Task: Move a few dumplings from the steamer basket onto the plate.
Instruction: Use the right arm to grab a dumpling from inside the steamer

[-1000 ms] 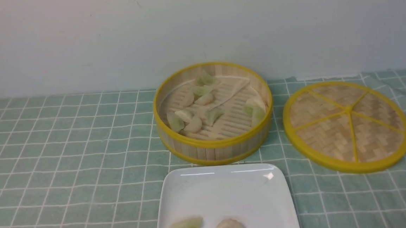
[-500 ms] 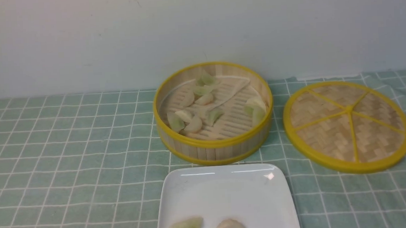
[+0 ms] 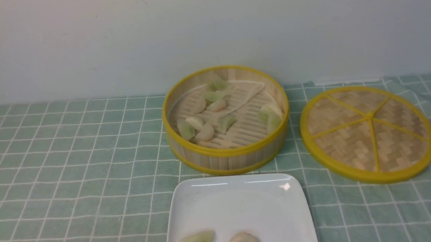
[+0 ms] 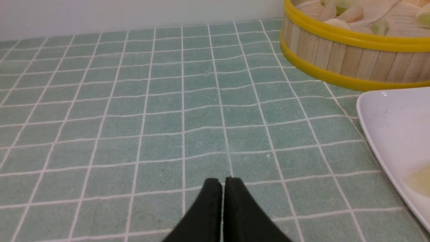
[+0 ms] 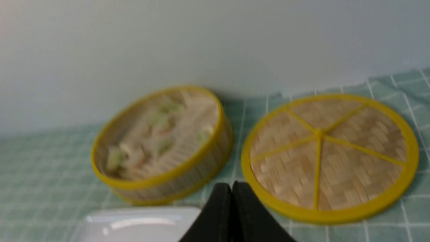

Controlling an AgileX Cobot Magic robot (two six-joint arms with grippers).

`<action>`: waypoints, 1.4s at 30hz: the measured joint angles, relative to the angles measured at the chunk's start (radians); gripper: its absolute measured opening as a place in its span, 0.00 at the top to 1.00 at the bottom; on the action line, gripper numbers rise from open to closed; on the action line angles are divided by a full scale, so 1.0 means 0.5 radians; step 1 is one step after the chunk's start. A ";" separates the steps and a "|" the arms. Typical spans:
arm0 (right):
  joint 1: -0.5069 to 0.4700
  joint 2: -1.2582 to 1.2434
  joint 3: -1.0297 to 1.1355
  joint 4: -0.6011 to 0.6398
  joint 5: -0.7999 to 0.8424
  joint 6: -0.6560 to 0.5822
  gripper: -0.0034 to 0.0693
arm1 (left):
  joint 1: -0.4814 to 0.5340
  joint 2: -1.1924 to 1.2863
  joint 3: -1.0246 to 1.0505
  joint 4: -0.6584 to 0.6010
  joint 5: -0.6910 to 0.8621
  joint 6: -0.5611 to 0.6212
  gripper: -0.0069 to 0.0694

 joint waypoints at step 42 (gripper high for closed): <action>0.759 3.509 -2.504 -0.677 0.321 -0.769 0.41 | 0.000 0.000 0.000 0.002 0.000 0.000 0.92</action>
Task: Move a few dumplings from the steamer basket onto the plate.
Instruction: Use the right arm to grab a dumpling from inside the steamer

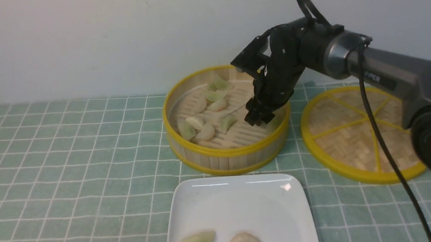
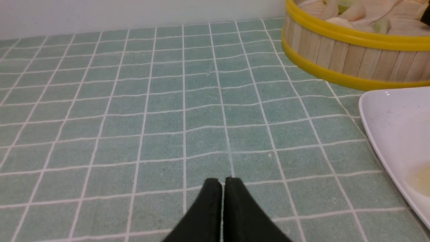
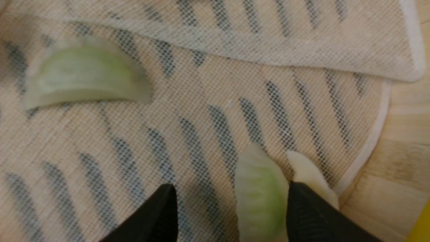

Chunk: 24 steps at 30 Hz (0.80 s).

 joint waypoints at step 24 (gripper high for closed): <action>-0.002 -0.148 -0.503 0.308 0.482 0.134 0.77 | 0.000 0.000 0.000 0.000 0.000 0.000 0.92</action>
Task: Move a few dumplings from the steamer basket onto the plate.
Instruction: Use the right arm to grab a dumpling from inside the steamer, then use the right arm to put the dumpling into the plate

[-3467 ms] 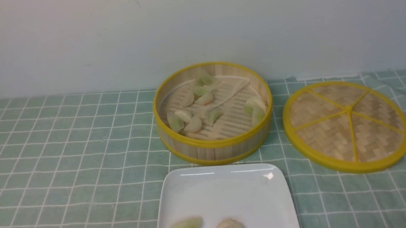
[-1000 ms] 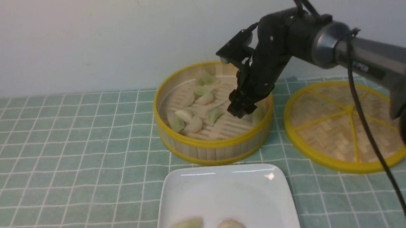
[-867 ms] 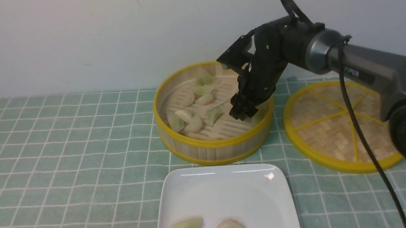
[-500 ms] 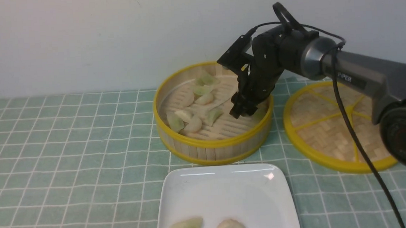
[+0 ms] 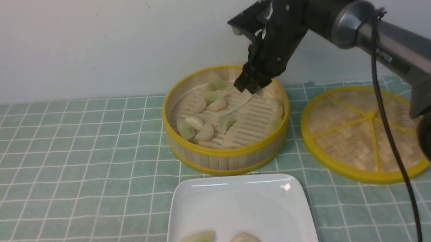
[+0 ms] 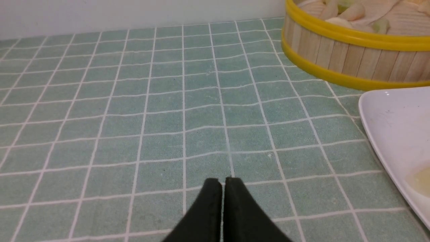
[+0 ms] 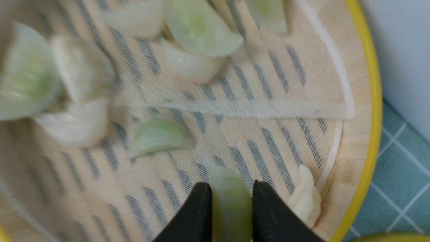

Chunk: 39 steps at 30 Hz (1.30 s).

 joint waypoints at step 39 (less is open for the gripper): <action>0.441 -0.714 1.996 0.322 -0.803 0.108 0.41 | 0.000 0.000 0.000 0.000 0.001 0.000 0.92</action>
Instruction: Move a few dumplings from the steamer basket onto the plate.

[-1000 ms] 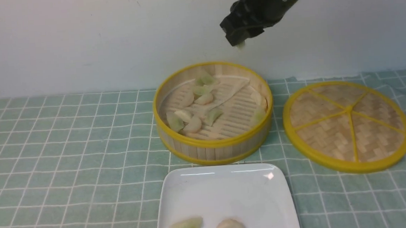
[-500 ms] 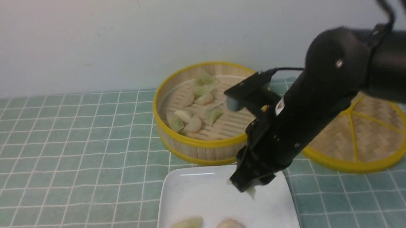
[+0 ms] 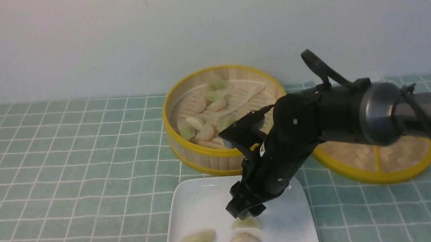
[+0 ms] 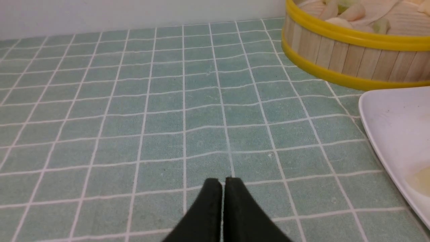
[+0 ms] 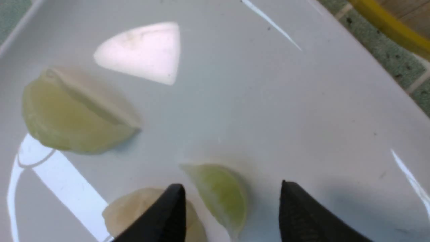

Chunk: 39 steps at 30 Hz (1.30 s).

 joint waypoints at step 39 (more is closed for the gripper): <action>0.000 -3.876 1.923 -0.661 -1.052 1.097 0.97 | 0.002 -0.001 0.000 0.002 0.000 0.000 0.92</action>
